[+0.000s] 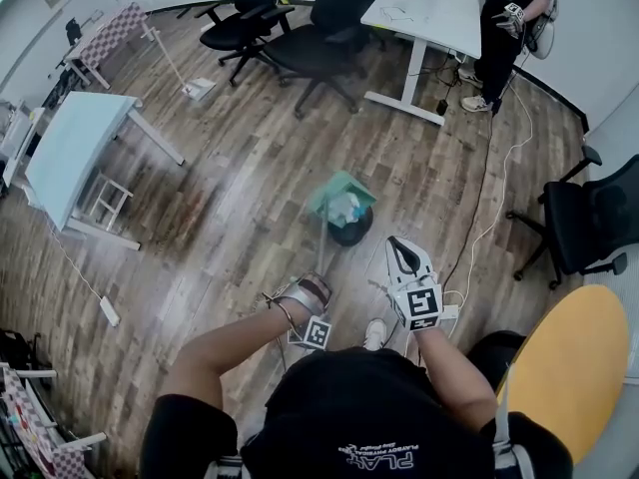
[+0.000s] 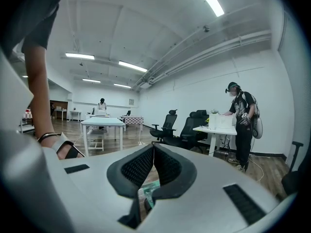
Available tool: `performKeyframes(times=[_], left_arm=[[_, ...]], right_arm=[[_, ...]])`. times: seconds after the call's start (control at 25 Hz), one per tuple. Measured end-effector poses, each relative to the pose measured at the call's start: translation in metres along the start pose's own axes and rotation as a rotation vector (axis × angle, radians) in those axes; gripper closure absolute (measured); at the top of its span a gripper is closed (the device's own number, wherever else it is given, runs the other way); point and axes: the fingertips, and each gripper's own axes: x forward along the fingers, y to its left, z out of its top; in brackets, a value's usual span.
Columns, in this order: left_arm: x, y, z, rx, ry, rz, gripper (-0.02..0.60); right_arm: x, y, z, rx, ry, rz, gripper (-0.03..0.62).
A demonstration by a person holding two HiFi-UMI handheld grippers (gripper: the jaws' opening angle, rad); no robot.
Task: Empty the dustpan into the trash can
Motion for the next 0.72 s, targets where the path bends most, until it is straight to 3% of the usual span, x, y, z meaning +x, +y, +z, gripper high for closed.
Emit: performKeyframes(times=[0.48,0.72], left_arm=[[-0.004,-0.034,0.010,0.266,-0.006,-0.006,0.469],[0.008,-0.051,0.023,0.281,-0.024,-0.016,0.459]], right_arm=[[-0.010,0.014,-0.018,0.032,0.024,0.033,0.569],[-0.004,0.021,-0.015,0.025,0.013,0.053,0.569]])
